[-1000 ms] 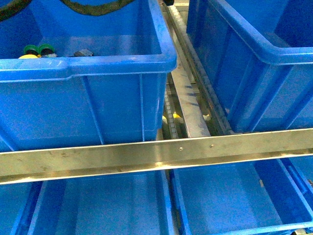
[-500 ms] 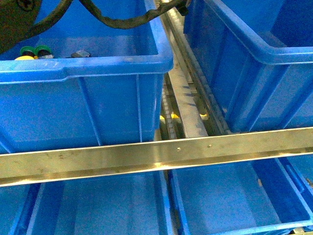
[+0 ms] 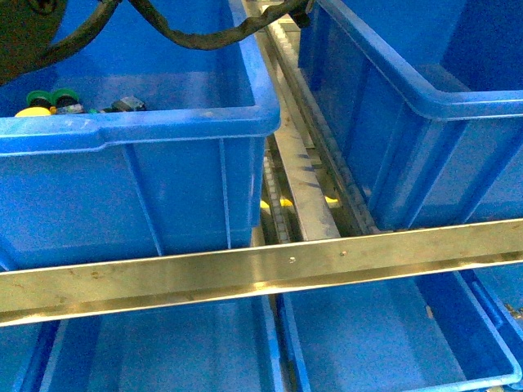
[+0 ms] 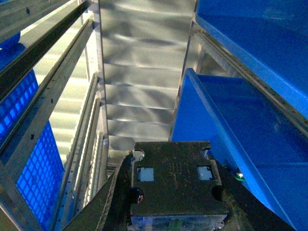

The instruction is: Pick red and yellow buttons and place in box

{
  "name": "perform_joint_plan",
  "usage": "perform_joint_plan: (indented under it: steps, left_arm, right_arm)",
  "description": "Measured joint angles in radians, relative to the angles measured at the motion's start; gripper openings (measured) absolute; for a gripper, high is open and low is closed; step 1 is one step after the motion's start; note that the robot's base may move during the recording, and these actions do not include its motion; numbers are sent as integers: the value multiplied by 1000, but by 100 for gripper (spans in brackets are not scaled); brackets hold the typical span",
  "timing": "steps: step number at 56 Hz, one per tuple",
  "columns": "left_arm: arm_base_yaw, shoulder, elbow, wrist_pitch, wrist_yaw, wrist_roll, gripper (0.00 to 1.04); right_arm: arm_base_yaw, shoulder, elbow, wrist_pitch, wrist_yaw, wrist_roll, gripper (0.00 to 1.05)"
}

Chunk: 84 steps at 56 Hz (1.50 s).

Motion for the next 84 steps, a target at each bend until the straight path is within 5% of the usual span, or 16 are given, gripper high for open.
perform_joint_plan:
  steps: [21,32,49,59,67,72,76,84]
  left_arm:
    - [93,-151,-68,60,-41,-1,98]
    - [170,-347,-149,52,-33,7,97]
    - [362,-896,-381,-295,51,152,97]
    - [615,-1257,-528,-616,218,226,97]
    - [979,-1453,-707,-687,374,220,97]
    - [829,-1538,-783,-1000,-114,508,80]
    - [743,-1614,-901,-1053,-367,748,67]
    - [723,-1755,-1091,-1005,-520,968,44]
  right_arm:
    - [-58,49,-47,53,19,-64,33]
    - [-83,109,-62,92,29,-116,33]
    - [-44,139,-51,106,102,-222,33]
    - [3,143,-38,109,159,-284,33]
    - [50,150,-25,109,223,-344,33]
    - [74,155,-18,109,254,-373,33]
    - [82,158,-18,109,281,-390,33]
    - [107,158,-18,109,304,-412,33]
